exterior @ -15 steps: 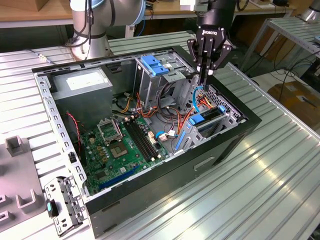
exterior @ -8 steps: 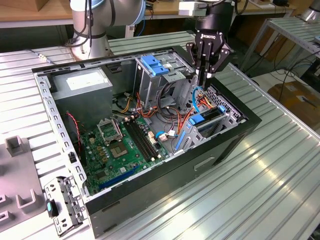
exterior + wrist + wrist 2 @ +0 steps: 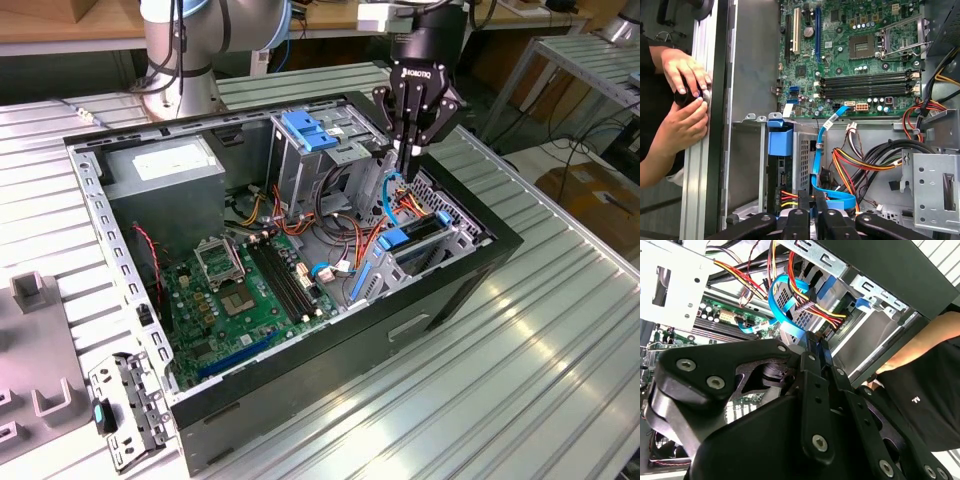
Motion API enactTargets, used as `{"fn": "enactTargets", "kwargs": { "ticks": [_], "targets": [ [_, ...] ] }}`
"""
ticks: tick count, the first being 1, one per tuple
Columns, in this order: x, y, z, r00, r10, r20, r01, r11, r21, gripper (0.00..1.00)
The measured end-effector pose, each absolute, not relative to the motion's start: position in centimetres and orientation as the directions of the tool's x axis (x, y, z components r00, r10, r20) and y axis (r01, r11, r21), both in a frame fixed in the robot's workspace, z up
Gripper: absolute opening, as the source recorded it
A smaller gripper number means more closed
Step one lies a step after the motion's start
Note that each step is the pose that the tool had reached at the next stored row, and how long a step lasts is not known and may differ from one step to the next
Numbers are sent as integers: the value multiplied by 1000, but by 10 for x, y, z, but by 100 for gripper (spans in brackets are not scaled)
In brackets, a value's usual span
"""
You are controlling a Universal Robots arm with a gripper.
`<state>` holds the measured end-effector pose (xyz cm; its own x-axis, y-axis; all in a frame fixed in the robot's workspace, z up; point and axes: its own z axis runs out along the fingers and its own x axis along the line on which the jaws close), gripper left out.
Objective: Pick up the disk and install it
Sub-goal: 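Insert the second disk wire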
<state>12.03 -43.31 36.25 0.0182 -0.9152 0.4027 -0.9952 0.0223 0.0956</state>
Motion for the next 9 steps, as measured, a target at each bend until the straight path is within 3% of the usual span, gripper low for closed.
{"fn": "enactTargets", "kwargs": {
  "ticks": [9],
  "targets": [
    [112, -435, 362, 21, -916, 401, -995, 18, 94, 16]
  ]
}}
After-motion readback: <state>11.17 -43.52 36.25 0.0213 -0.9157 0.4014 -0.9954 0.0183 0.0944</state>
